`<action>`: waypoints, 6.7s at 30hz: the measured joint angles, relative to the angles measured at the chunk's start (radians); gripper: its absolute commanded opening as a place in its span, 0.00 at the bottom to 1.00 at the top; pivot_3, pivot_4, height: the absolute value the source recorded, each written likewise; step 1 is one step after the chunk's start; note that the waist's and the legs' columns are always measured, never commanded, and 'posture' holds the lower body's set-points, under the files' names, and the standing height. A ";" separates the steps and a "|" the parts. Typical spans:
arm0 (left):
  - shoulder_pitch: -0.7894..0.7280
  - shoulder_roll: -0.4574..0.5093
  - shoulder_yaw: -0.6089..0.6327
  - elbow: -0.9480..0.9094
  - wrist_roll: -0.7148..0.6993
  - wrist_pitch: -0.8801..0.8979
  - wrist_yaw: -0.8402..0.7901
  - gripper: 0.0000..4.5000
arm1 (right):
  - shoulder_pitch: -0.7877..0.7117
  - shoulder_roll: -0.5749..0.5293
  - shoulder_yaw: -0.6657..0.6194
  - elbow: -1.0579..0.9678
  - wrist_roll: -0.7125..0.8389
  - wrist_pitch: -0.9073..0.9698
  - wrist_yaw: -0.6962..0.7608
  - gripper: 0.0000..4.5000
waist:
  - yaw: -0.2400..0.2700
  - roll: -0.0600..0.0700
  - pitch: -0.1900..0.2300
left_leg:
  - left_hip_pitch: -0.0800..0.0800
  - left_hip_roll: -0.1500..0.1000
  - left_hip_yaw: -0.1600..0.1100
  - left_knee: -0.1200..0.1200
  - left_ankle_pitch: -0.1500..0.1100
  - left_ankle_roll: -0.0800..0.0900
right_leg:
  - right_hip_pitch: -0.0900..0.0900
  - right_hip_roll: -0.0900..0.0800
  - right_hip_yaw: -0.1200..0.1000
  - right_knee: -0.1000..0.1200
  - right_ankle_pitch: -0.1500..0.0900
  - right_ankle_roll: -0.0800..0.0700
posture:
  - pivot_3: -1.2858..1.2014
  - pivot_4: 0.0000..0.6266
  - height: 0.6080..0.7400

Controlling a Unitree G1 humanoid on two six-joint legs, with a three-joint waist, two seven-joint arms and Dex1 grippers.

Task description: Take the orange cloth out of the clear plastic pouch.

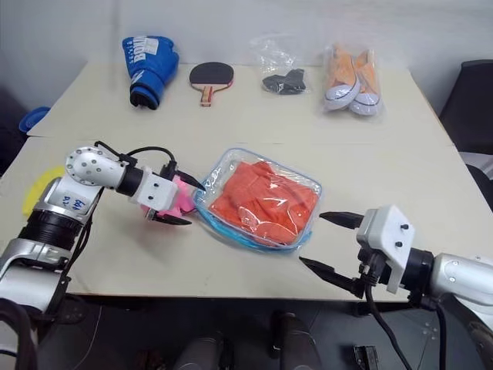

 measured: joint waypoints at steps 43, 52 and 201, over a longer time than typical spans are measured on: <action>0.301 -0.294 0.130 -0.778 -0.302 1.386 0.518 0.01 | -0.014 0.142 0.307 -0.034 -0.354 -0.054 -0.215 1.00 | -0.006 -0.001 -0.001 | 0.002 -0.001 -0.003 0.000 0.001 0.001 | 0.008 0.000 0.003 -0.003 0.002 0.003 | 0.52 0.24 1.00; 0.300 -0.256 0.117 -0.821 -0.321 1.388 0.528 0.00 | -0.149 0.193 0.437 0.121 -0.518 -0.068 -0.271 0.72 | -0.005 -0.001 -0.001 | 0.002 -0.001 -0.003 0.000 0.002 -0.001 | 0.007 0.000 0.002 -0.003 0.001 0.002 | 0.52 0.24 1.00; 0.223 -0.052 0.283 -0.557 -0.360 1.040 0.273 0.89 | 0.046 0.038 -0.320 0.552 -0.507 0.146 -0.028 0.99 | -0.005 0.005 0.001 | 0.002 0.001 -0.009 -0.004 0.002 -0.001 | 0.012 0.000 -0.004 -0.011 0.002 0.002 | 0.52 0.24 1.00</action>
